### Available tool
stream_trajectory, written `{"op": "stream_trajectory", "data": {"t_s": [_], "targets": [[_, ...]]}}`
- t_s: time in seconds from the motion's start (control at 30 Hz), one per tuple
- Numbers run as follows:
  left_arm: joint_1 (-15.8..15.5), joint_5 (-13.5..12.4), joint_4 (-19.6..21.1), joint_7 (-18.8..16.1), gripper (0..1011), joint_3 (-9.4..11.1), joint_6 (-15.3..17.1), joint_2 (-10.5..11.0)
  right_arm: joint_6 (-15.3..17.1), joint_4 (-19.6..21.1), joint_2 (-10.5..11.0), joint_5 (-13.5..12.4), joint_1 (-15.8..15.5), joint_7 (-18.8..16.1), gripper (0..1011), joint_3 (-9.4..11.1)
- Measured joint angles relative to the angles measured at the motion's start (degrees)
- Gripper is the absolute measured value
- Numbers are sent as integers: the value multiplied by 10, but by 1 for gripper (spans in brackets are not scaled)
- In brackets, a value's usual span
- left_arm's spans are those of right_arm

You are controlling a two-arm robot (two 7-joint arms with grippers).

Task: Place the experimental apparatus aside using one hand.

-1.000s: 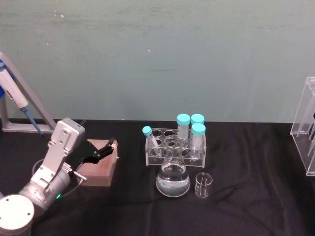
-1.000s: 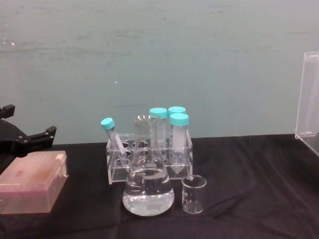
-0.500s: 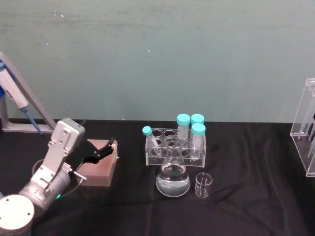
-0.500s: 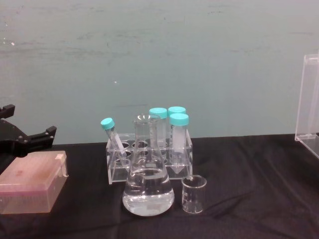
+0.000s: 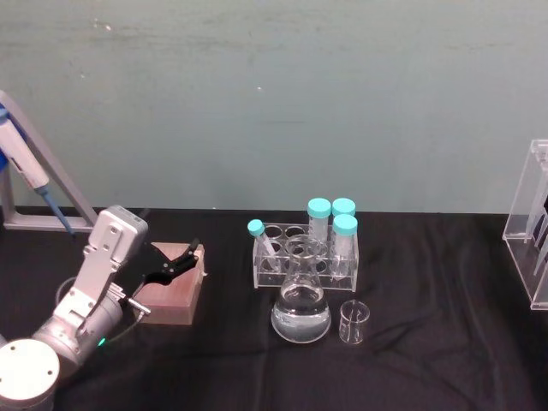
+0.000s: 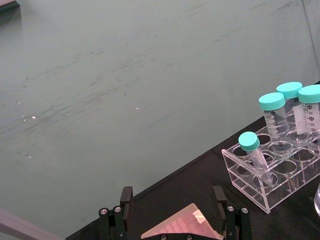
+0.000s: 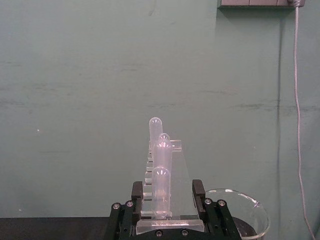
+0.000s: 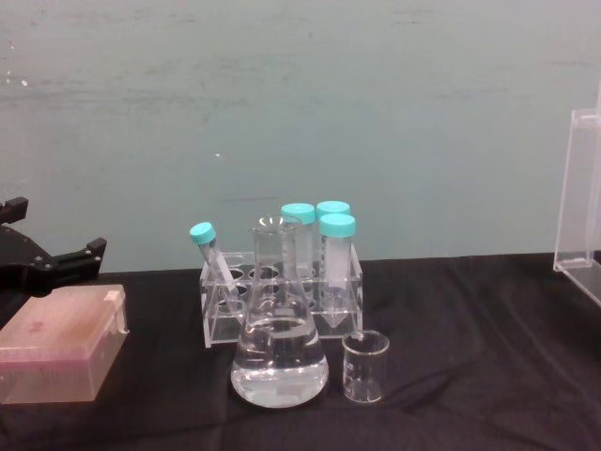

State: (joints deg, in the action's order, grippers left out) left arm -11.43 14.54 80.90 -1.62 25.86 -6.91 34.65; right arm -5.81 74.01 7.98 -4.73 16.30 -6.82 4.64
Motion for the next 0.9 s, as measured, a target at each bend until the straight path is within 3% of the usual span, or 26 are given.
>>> {"op": "stream_trajectory", "data": {"t_s": [0.9], "targets": [[0, 0, 0, 0, 1000, 0, 0, 0, -3, -23, 1, -3, 11, -1, 599, -2]]}}
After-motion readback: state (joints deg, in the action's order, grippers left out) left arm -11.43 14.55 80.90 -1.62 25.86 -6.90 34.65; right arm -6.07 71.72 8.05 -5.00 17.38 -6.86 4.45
